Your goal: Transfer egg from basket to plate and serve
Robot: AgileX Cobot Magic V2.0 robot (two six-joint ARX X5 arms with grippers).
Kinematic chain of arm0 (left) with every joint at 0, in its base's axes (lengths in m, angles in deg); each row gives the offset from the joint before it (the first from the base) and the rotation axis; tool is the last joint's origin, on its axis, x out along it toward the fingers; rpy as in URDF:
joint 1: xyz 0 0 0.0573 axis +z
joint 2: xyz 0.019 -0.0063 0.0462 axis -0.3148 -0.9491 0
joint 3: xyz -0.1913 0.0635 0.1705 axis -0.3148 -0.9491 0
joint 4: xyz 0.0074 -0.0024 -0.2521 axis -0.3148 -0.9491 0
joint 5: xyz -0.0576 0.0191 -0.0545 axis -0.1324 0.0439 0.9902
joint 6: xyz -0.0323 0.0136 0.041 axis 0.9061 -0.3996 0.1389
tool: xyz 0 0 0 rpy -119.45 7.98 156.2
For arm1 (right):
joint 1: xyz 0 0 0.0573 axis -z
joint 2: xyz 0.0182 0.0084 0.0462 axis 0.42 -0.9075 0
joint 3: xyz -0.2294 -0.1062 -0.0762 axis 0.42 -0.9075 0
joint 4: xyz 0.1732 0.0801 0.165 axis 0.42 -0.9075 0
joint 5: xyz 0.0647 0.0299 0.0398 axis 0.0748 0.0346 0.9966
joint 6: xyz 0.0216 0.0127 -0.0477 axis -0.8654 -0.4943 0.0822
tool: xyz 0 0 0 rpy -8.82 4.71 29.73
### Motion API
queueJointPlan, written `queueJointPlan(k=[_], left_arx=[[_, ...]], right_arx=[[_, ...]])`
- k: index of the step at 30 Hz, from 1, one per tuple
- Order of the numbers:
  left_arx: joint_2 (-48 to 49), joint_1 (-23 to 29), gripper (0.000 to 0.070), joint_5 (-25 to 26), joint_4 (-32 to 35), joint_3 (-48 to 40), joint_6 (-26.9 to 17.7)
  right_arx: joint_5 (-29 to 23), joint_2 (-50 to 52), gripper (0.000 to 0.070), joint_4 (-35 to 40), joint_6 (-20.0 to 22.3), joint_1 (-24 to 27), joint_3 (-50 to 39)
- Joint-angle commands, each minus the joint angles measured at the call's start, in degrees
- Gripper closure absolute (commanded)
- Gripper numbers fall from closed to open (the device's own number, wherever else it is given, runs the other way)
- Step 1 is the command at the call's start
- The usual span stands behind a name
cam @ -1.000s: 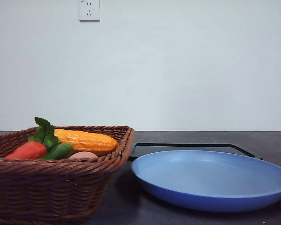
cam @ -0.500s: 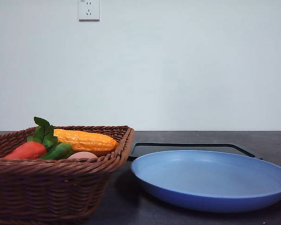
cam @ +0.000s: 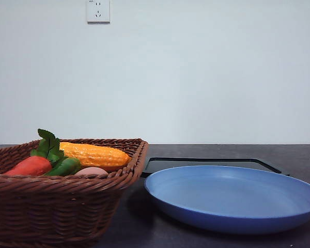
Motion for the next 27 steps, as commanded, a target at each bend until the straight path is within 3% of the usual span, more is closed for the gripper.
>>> queueJointPlan(k=[1,5,10,15,16,18,21,24,27], left_arx=[[-2.39,-0.46,0.0700,2.37,-0.41,2.74,-2.81],[-8.72,-2.09,0.0700,6.69,-5.77,9.15,-5.86],[-16.24,-6.16,0.0700,7.26,-16.27,16.32,-11.34],[-20.18,-10.68,0.0698,7.57,-17.91,18.04,-11.79],[-20.60,-11.34,0.0688,7.56,-17.93,18.04,-11.81],[-21.25,-12.66,0.0627,7.54,-17.93,18.04,-11.77],[-21.64,-13.87,0.0479,7.52,-17.70,18.04,-11.39],[-21.72,-14.08,0.0367,7.52,-16.68,18.04,-9.62],[-21.72,-14.08,0.0340,7.52,-15.59,18.04,-8.53]], right_arx=[[1.79,-3.18,0.0700,-1.42,3.71,-0.13,2.33],[6.57,-10.05,0.0700,-7.00,5.71,-0.13,6.61],[12.18,-17.35,0.0700,-13.39,9.65,-0.13,10.00],[13.79,-22.12,0.0695,-15.97,10.24,-0.15,10.18],[13.77,-22.95,0.0666,-16.20,10.26,-0.16,10.18],[13.79,-24.76,0.0576,-16.17,10.23,-0.26,10.16],[13.08,-27.61,0.0452,-15.30,10.66,-0.66,10.11],[12.29,-31.07,0.0432,-13.65,10.60,-1.47,9.60],[12.28,-34.89,0.0432,-11.18,10.56,-2.84,8.99]])
